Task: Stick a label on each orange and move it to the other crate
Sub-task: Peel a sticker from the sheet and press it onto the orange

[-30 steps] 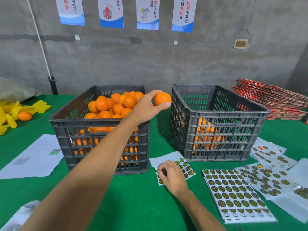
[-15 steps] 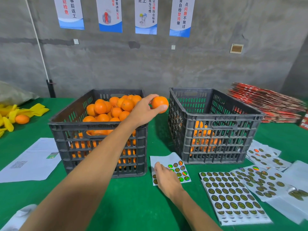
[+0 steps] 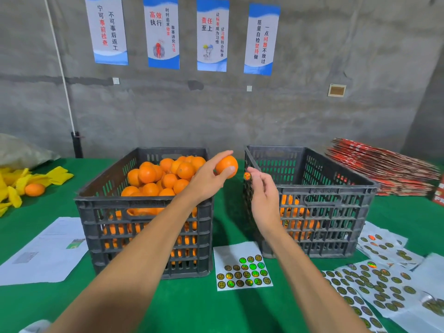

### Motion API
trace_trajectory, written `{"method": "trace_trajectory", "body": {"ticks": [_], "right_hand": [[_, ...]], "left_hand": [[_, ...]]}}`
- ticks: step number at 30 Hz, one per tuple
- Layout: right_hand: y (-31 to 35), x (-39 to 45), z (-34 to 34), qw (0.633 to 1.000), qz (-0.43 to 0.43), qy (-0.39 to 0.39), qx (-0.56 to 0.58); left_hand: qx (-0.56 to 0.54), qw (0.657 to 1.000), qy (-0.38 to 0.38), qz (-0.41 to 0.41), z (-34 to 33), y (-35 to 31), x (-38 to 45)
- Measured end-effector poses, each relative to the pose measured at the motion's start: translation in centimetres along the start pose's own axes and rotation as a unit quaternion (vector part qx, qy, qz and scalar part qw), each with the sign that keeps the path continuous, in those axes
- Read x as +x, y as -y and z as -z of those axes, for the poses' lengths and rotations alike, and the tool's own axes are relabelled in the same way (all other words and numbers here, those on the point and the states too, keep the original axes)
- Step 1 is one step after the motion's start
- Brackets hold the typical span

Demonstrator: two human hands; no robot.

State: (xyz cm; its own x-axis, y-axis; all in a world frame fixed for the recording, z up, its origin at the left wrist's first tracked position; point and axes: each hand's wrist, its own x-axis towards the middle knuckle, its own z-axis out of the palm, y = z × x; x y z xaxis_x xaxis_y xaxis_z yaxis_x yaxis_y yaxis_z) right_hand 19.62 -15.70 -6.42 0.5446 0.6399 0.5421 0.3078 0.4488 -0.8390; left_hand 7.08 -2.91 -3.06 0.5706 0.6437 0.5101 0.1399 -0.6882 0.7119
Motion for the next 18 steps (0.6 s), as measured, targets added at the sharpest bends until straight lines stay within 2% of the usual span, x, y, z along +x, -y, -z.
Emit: {"method": "trace_trajectory", "body": {"ticks": [4, 9, 14, 18], "right_hand": [[2.6, 2.2, -0.6, 0.999, 0.015, 0.035, -0.011], [3.4, 3.0, -2.1, 0.994, 0.014, 0.081, -0.072], [2.4, 2.9, -2.7, 0.99, 0.044, 0.069, -0.111], [1.9, 2.8, -2.6, 0.989, 0.059, 0.052, -0.127]], "left_hand": [[-0.038, 0.998, -0.013, 0.049, 0.0, 0.5, 0.8], [-0.107, 0.991, -0.02, 0.072, 0.2, 0.0, 1.2], [-0.114, 0.99, -0.052, 0.062, 0.5, -0.4, 0.6], [-0.113, 0.991, -0.046, 0.056, 0.6, -0.4, 0.3]]}}
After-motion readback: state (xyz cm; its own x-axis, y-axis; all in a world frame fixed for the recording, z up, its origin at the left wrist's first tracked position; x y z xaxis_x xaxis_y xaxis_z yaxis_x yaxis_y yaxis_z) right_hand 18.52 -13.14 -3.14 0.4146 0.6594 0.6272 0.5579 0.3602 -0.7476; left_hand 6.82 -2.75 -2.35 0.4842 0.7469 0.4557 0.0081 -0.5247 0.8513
